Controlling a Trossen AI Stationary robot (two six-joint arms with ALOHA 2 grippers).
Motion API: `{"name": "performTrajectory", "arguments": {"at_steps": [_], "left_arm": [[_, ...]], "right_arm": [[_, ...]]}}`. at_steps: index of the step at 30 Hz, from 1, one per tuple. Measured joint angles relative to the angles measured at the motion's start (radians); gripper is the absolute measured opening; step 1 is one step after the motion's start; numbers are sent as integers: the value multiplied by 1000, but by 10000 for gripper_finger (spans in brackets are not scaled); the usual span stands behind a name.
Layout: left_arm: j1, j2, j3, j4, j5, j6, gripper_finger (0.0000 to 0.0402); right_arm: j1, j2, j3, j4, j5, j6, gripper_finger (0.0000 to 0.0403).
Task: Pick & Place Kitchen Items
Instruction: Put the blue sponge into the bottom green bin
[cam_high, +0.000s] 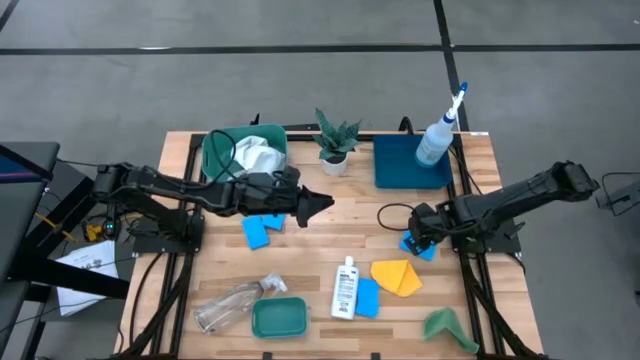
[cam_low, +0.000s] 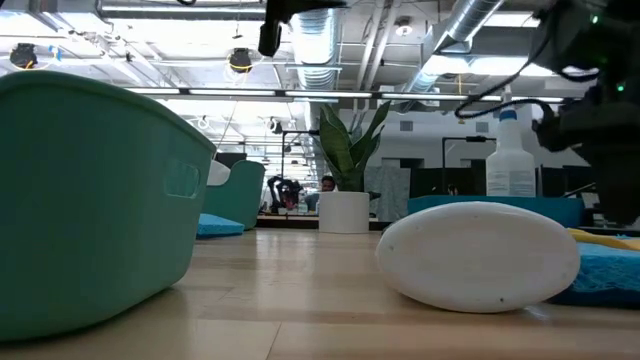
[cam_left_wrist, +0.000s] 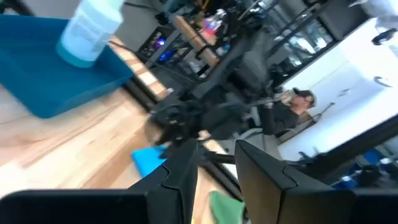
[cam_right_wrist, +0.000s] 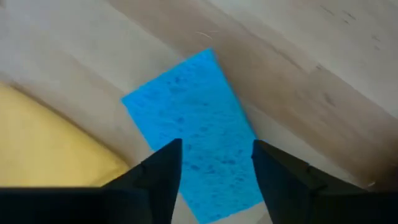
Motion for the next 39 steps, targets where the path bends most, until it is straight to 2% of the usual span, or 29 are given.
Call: {"name": "performTrajectory", "arguments": {"at_steps": [5,9,12,17,21,26,32,39], "left_arm": [[-29,0,0,12,0,-2,104],[-42,0,0,18,0,-12,104],[-47,0,0,18,0,-12,104],[-47,0,0,18,0,-39,104],[-47,0,0,18,-1,-39,104],[-47,0,0,19,-1,-38,104],[-47,0,0,17,-1,-37,104],[-47,0,0,7,-1,-36,104]], "right_arm": [[-37,-17,-25,-10,-22,-91,197],[-63,-39,-55,5,-34,-157,186],[-93,-56,-105,78,-80,-208,175],[-137,-65,-177,164,-142,-225,157],[-158,-62,-173,165,-153,-220,142],[-178,-59,-165,196,-154,-173,104],[-182,-55,-164,331,-152,-114,15],[-182,-56,-163,514,-143,-28,2]]}}
